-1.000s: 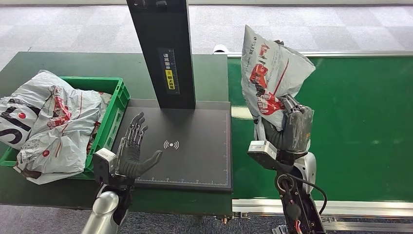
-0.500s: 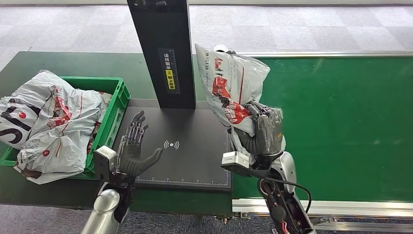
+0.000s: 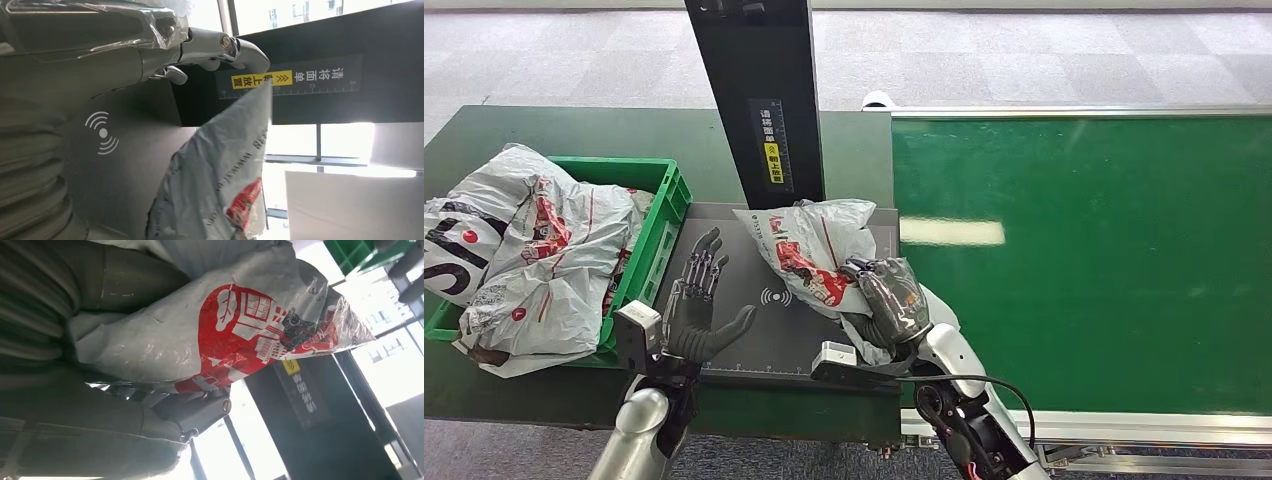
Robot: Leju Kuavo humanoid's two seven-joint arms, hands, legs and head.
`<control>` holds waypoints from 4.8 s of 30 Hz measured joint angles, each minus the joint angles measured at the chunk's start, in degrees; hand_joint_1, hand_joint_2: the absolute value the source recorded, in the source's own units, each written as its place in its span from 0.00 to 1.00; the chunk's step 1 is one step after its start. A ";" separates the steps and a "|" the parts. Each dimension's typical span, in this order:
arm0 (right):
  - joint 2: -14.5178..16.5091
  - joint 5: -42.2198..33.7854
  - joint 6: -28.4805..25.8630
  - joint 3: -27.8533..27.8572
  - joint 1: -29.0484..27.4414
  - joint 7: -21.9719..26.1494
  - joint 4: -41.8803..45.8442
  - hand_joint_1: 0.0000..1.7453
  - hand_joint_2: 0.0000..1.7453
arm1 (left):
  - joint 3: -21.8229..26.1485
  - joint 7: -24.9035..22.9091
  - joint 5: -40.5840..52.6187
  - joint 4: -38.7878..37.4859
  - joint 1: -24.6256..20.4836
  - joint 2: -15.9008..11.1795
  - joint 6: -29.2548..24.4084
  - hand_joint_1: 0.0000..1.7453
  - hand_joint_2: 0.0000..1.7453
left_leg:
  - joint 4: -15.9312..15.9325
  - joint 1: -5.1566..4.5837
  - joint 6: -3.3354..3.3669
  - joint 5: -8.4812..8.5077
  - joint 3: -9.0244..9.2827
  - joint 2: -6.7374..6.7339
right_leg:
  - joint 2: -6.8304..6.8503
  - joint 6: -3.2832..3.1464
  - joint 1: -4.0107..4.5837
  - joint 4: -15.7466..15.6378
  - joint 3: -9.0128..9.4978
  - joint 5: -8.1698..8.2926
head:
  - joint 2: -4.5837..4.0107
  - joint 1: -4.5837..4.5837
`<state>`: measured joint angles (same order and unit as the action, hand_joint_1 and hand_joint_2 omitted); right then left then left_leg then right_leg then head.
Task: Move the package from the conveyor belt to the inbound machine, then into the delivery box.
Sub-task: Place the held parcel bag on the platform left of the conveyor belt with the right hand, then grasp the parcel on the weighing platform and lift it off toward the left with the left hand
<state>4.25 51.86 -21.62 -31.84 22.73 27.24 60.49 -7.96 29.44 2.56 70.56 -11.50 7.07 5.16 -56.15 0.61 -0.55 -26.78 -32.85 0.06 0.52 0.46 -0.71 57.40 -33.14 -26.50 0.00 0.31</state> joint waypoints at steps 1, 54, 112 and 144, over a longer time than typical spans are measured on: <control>-0.02 0.06 0.10 -0.37 0.13 -0.09 -0.60 1.00 1.00 | -0.01 0.01 -0.01 -0.07 0.00 -0.08 0.00 0.00 1.00 | 0.00 0.00 0.00 0.00 0.00 0.00 | 0.00 0.00 0.00 0.00 0.00 0.00 | -0.01 0.00; 0.10 -0.35 4.05 -1.55 0.37 4.53 -5.31 0.00 1.00 | -0.96 -0.96 1.04 -0.78 -0.40 0.05 1.46 0.00 1.00 | 0.00 0.00 0.00 0.00 0.04 -0.03 | -0.02 -0.01 0.00 0.00 -0.01 0.00 | -0.02 0.00; -1.43 -35.20 14.57 10.91 -3.04 7.40 11.68 0.00 1.00 | -1.39 0.24 2.87 1.06 1.09 -0.40 -1.07 0.00 1.00 | -0.01 0.00 0.00 0.00 0.06 -0.03 | -0.01 -0.01 -0.01 -0.01 0.01 0.01 | -0.01 0.01; -0.46 -33.51 4.97 24.36 -0.62 -2.44 5.78 0.00 1.00 | -28.34 -15.99 55.08 -11.69 -15.96 -2.63 -5.12 0.00 1.00 | -0.02 -0.02 0.01 0.01 0.12 -0.04 | -0.09 -0.01 -0.02 -0.01 0.02 0.08 | -0.01 0.01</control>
<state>3.78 18.35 -16.65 -7.47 22.11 24.80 66.27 -36.30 13.45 57.64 58.87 -27.46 4.44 0.03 -56.17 0.59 -0.54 -26.77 -32.73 0.02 0.43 0.45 -0.73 57.39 -33.12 -26.41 -0.01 0.32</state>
